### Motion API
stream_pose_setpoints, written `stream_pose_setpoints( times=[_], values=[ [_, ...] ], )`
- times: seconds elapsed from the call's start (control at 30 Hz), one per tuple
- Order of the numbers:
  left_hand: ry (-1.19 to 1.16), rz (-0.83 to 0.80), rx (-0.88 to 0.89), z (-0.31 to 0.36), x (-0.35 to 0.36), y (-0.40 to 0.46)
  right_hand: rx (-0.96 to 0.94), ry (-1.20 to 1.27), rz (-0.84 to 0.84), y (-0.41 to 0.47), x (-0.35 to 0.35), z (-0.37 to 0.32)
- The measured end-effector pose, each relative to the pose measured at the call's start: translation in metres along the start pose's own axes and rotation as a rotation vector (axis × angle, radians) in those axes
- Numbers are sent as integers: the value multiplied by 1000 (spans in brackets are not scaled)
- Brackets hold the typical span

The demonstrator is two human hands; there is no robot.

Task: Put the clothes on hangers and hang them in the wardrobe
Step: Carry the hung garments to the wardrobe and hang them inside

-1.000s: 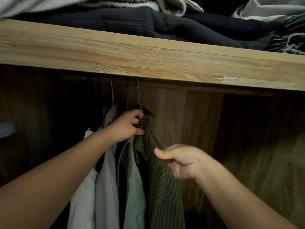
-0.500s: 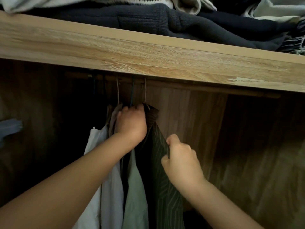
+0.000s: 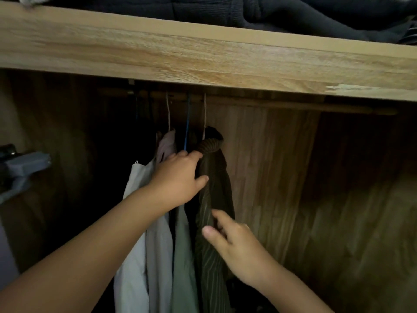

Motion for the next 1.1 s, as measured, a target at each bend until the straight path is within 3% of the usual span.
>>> stream_pose_setpoints(
  times=[0.13, 0.3, 0.43, 0.8, 0.9, 1.1],
  values=[
    [-86, 41, 62, 8, -4, -40, 101, -102, 32, -15, -15, 25],
    [-117, 34, 3, 12, 0, -97, 243, -358, -186, -41, -21, 54],
    [-48, -92, -159, 6, 13, -150, 244, -513, -382, -67, -11, 60],
    [99, -636, -828, -8, 40, -344, -90, -697, -773, -134, 59, 35],
    [77, -668, -943, -1, 27, -396, -207, -673, -836, -154, 84, 6],
    [106, -568, -1094, 11, -14, -491, -446, -685, -914, -205, 130, -72]
  ],
)
Point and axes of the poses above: each hand's wrist, its own y-axis towards the middle knuckle, its own x-axis out of the palm, z = x × y, the point moved 3 cm from there along y, towards the middle knuckle, and after that the axes turned 8 degrees about -y, right-handed, at the moved point
